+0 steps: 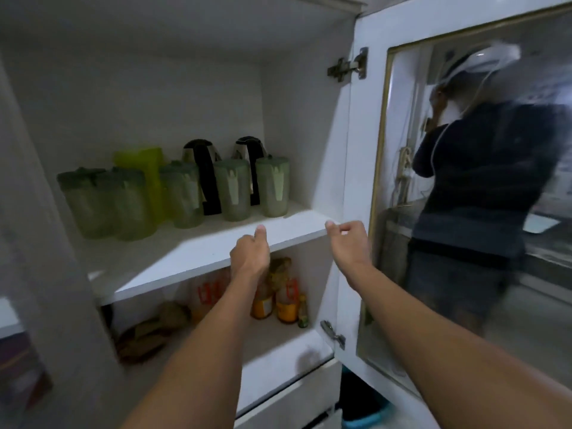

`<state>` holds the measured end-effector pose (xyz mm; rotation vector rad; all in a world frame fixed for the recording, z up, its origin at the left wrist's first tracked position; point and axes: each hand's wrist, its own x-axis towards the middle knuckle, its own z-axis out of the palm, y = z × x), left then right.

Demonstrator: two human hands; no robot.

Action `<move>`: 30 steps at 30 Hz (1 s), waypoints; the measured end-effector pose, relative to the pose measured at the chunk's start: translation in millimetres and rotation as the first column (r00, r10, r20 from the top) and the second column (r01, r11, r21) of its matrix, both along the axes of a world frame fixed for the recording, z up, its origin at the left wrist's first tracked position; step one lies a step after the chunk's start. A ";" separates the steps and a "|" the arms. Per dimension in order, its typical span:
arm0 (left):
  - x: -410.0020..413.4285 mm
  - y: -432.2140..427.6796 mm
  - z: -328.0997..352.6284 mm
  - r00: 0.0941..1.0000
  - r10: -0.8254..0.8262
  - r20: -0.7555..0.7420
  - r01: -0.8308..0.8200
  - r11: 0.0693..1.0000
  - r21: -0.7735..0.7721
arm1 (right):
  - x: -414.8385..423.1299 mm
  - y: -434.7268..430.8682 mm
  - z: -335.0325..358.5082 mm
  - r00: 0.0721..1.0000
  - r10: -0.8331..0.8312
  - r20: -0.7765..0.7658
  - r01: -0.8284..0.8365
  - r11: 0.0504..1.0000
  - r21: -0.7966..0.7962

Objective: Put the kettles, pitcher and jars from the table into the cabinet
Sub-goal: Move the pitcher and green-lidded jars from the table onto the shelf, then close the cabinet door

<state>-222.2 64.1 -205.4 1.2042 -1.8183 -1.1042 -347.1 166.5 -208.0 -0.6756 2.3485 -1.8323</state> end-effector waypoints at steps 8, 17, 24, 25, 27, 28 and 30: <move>-23.0 103.3 13.2 0.972 -0.233 0.019 0.234 0.962 -0.139 | 4.8 142.1 27.4 0.962 -0.268 -0.056 0.272 0.958 0.088; -101.0 225.0 27.2 0.891 -0.450 -0.057 0.427 0.875 -0.227 | -34.7 258.3 72.1 0.868 -0.476 -0.139 0.471 0.879 -0.067; -175.3 341.0 40.6 0.870 -0.482 -0.102 0.430 0.845 -0.319 | -90.0 364.7 114.4 0.629 -0.705 -0.329 0.662 0.707 -0.249; -184.7 357.3 40.6 0.871 -0.477 -0.117 0.417 0.845 -0.334 | -99.4 377.3 118.1 0.587 -0.731 -0.347 0.683 0.678 -0.272; -200.5 389.1 42.0 0.868 -0.475 -0.144 0.400 0.842 -0.362 | -115.1 401.6 125.0 0.538 -0.767 -0.348 0.720 0.634 -0.284; -207.4 404.2 43.6 0.867 -0.476 -0.147 0.397 0.838 -0.374 | -123.5 412.2 127.3 0.552 -0.761 -0.340 0.720 0.641 -0.267; -221.5 430.5 47.0 0.878 -0.463 -0.121 0.385 0.834 -0.396 | -140.8 426.1 127.3 0.664 -0.685 -0.300 0.664 0.724 -0.185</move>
